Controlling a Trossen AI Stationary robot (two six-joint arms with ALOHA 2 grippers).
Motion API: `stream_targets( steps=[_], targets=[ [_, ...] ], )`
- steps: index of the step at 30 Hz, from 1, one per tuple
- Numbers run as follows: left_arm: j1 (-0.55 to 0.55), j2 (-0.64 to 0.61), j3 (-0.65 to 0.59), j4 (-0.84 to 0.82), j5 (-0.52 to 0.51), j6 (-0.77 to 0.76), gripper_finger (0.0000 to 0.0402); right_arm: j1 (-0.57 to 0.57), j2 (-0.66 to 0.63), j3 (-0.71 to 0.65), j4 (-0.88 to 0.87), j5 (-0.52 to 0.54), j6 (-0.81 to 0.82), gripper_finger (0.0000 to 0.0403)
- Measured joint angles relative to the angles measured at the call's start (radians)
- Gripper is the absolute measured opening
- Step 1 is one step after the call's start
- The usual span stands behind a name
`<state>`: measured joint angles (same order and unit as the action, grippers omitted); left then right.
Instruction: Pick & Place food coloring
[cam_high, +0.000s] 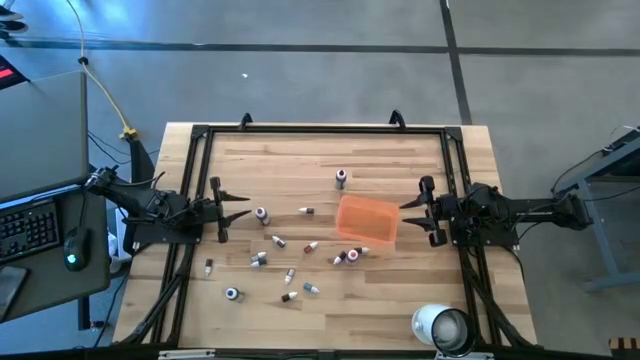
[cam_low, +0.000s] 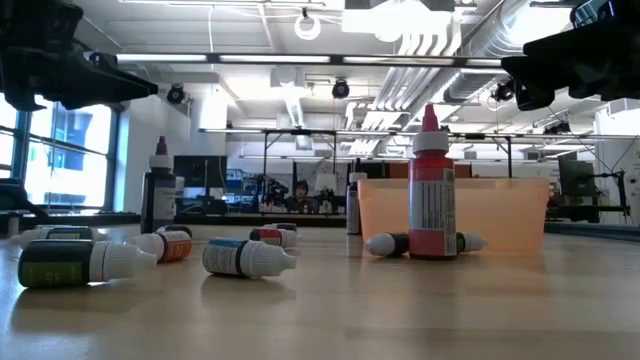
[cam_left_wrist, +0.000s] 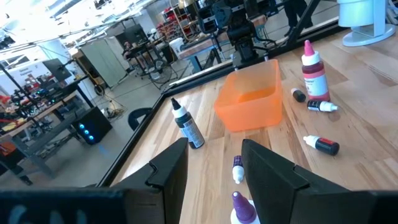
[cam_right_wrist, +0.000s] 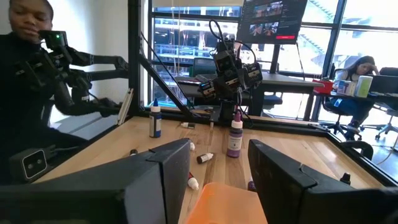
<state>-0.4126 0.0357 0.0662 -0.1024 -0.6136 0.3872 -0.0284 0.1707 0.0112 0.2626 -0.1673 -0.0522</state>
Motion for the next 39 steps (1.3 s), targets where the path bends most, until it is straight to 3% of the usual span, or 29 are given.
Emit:
stream_targets(
  steps=[36,39],
  targets=[
    [0.000,0.000,0.000,0.000,0.000,0.000,0.0149,0.000,0.000,0.000,0.000,0.000,0.000,0.0157],
    [0.000,0.000,0.000,0.000,0.000,0.000,0.0149,0.000,-0.001,0.000,-0.063,-0.007,0.078,0.0157]
  ],
)
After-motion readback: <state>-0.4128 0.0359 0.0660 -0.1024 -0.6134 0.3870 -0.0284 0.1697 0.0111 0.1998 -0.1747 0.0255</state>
